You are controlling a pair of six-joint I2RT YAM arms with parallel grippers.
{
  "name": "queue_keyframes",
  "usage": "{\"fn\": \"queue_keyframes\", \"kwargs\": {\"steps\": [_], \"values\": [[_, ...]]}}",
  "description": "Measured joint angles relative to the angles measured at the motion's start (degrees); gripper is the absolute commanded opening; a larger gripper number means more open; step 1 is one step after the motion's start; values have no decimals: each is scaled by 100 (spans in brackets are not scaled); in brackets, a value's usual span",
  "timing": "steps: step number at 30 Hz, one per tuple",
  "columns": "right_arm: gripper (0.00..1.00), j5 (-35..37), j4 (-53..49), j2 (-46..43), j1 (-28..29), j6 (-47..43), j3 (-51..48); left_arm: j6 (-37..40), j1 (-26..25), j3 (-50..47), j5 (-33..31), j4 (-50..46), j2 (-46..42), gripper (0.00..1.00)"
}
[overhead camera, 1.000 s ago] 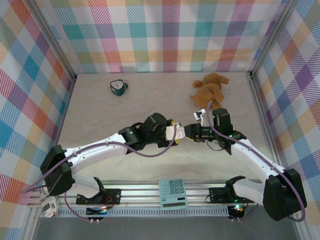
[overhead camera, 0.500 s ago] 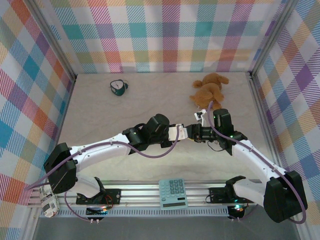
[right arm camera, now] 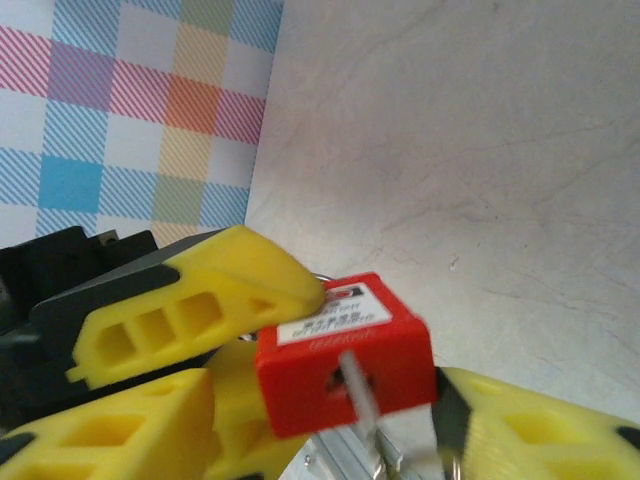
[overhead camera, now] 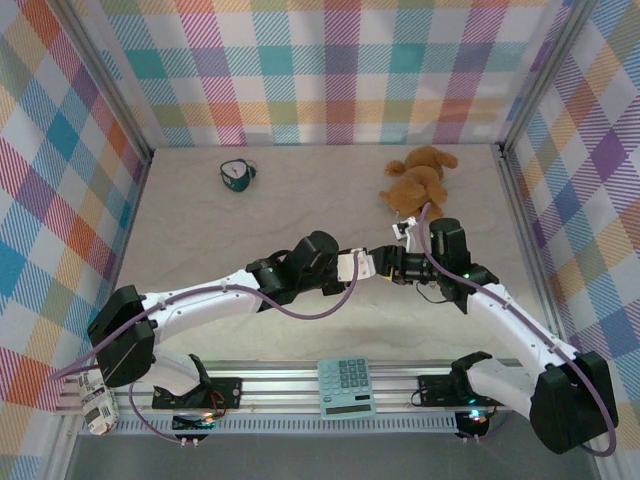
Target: Unlock with the key
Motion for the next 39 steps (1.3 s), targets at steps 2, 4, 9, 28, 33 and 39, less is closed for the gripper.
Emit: {"fn": "queue_keyframes", "kwargs": {"steps": [2, 4, 9, 28, 33, 39], "values": [[69, 168, -72, -160, 0, 87, 4, 2, 0, -133, -208, 120, 0, 8], [71, 435, -175, -282, -2, 186, 4, 24, -4, -260, -376, 236, -13, 8], [72, 946, -343, -501, 4, 557, 2, 363, -144, -645, -1091, 835, -15, 7], [73, 1513, -181, -396, 31, 1412, -219, 4815, -1123, -1604, -3558, 6981, 2234, 0], [72, 1709, -332, -492, 31, 1182, -232, 5007, -1196, -1604, -3685, 7399, 2232, 0], [63, 1469, 142, -284, 31, 1163, -358, 5088, -1298, -1604, -3777, 7508, 2229, 0]]}}
